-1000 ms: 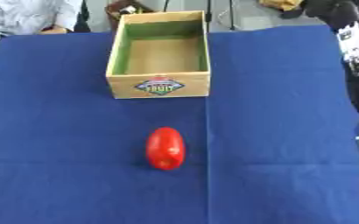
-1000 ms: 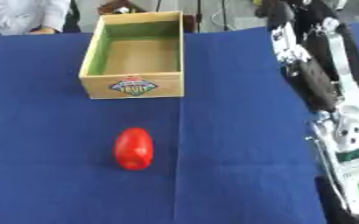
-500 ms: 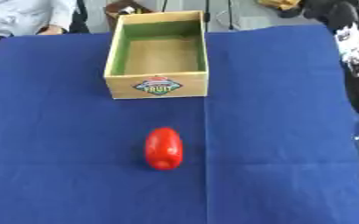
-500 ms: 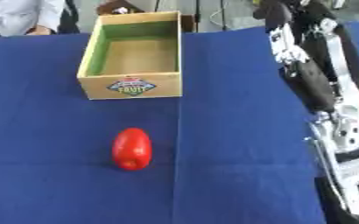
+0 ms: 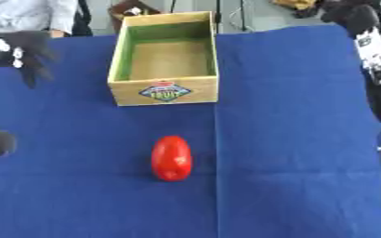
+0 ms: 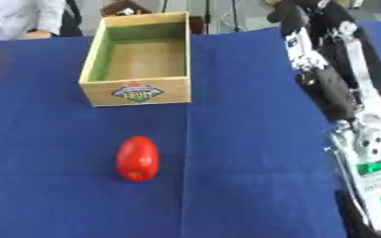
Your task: Pick up objects on the table and place them in the box.
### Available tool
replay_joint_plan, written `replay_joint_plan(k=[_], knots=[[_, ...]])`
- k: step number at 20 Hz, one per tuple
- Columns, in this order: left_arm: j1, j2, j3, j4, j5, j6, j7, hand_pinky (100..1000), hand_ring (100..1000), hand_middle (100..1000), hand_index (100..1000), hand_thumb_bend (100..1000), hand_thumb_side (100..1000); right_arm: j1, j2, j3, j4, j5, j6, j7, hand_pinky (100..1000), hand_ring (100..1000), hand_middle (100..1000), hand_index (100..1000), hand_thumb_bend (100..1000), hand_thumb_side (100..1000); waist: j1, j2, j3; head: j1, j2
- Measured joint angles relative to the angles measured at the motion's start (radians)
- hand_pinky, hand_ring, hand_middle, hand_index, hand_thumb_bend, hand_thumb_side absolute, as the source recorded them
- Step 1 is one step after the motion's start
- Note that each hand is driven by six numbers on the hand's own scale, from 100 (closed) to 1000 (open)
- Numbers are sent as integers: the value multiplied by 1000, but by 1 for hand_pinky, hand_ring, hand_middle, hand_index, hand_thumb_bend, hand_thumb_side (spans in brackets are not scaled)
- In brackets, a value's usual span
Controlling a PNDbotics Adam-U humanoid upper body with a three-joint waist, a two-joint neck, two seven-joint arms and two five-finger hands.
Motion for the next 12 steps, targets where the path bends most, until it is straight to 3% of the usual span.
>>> replay_joint_plan(k=[12], knots=[[-102, 11, -151, 110, -190, -66, -190, 528, 672, 780, 972, 853, 725, 8, 0, 5, 0, -4, 2, 6, 947, 866, 620, 812, 100, 643, 3, 0, 1, 12, 0]])
